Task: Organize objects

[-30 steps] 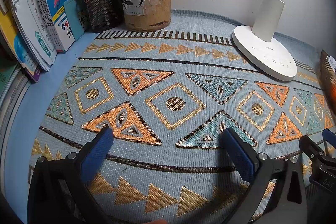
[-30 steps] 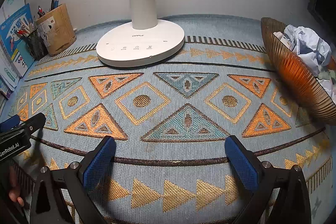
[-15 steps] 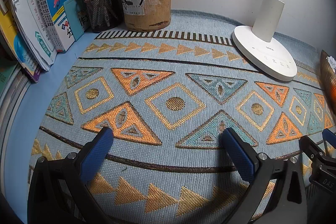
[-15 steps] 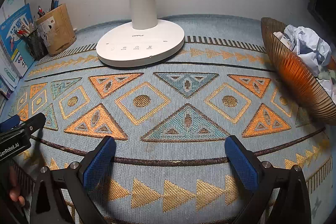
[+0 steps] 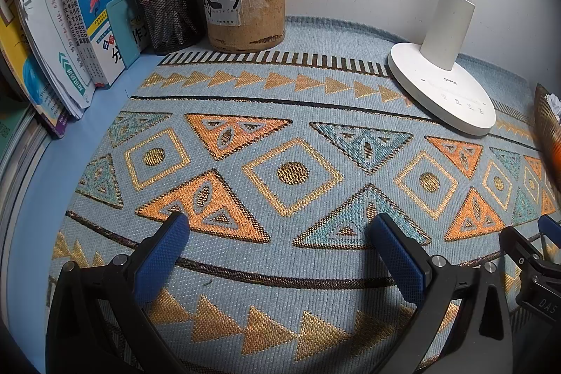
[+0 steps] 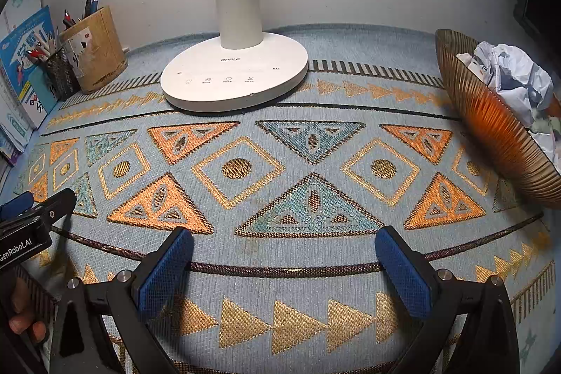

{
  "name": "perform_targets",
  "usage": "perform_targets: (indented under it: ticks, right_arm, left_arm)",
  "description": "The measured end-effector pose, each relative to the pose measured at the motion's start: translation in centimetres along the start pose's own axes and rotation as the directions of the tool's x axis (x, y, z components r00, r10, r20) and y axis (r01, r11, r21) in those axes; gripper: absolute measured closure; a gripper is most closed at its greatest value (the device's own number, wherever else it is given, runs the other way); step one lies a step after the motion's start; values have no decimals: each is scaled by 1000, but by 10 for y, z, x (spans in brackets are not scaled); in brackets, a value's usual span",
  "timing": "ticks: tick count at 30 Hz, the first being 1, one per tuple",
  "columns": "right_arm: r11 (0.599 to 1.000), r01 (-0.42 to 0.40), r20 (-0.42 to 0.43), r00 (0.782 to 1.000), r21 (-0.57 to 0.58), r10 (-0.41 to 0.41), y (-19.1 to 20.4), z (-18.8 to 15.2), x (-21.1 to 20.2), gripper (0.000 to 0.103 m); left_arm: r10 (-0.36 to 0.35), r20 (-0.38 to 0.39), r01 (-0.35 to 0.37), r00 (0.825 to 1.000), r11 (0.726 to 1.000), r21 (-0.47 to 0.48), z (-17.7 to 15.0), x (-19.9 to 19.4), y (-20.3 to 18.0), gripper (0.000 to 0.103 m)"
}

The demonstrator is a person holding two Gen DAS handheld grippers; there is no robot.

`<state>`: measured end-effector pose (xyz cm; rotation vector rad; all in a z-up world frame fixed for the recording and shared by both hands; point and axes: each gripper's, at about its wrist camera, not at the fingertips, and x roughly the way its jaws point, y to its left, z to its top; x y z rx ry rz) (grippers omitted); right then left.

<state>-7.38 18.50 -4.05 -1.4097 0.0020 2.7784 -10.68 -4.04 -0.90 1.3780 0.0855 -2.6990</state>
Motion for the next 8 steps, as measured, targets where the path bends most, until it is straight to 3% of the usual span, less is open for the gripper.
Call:
perform_targets:
  ticks: [8]
  right_arm:
    - [1000,0,0,1000,0,0,0,0,0,0]
  left_arm:
    - [-1,0,1,1000,1000,0,0,0,0,0]
